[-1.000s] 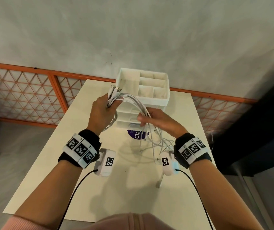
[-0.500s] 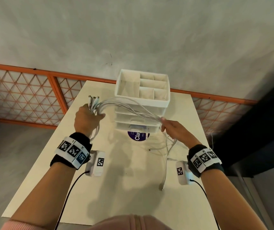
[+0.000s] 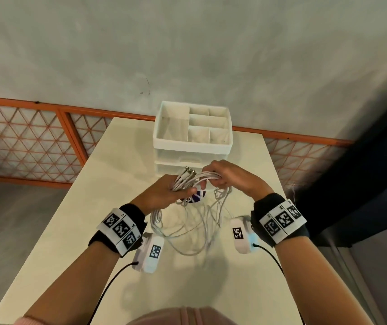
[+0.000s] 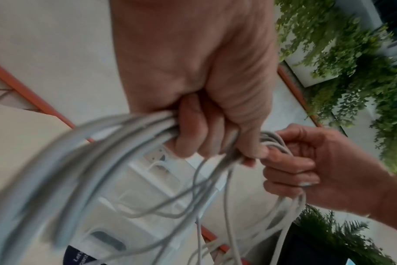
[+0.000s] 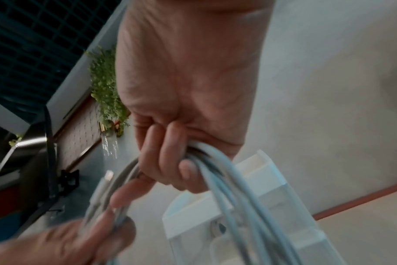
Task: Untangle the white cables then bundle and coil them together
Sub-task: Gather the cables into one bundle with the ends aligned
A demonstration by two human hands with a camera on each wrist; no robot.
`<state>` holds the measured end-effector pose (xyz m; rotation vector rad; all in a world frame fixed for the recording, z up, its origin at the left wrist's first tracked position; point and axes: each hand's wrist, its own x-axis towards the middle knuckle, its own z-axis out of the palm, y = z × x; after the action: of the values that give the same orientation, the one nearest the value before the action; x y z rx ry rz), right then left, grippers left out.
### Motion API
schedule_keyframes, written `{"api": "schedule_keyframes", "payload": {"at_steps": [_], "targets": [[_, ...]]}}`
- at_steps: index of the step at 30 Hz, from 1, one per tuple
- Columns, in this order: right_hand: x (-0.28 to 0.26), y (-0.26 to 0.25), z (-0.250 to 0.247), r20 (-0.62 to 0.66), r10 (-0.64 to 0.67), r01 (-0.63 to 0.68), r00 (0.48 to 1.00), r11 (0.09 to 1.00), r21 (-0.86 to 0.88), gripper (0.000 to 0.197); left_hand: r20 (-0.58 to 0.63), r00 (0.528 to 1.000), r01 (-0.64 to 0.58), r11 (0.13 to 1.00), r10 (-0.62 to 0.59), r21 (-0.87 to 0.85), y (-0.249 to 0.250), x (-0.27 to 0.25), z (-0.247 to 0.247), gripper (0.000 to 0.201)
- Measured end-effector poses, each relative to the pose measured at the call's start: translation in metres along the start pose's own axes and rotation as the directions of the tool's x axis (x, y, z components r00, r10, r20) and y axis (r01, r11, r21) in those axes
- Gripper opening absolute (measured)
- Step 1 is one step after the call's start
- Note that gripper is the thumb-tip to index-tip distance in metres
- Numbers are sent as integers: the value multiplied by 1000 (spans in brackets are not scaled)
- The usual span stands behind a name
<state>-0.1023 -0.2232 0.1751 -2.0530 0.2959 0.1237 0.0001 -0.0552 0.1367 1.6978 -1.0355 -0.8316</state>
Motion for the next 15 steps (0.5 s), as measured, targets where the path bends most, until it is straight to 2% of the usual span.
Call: {"api": "schedule_keyframes", "payload": {"at_steps": [2,5,6,8,10,12,15], "targets": [[-3,9,-1,-34,7,-6,999,999,37,40,-108,992,-63,996,68,56,-3,5,-1,27],[-4,32,-4,-92,16,-18,996,1000,-21,22,-250,959,-95,981,136,172,-1,14,-8,29],[-4,42,-5,-108,42,-47,993,998,-41,23,-278,947,-108,974,163,201,0,16,-11,25],[-3,67,-12,-170,137,-160,976,978,-132,37,-351,917,-105,965,187,240,0,17,-17,24],[-4,89,-18,-295,258,-334,920,910,-245,46,-435,879,-72,957,194,283,-1,18,-26,25],[-6,105,-21,-397,310,-434,864,858,-275,49,-477,857,-25,941,194,338,-1,18,-34,27],[-8,111,-24,-498,291,-488,817,809,-328,48,-429,886,-1,926,176,378,-3,17,-35,22]]}}
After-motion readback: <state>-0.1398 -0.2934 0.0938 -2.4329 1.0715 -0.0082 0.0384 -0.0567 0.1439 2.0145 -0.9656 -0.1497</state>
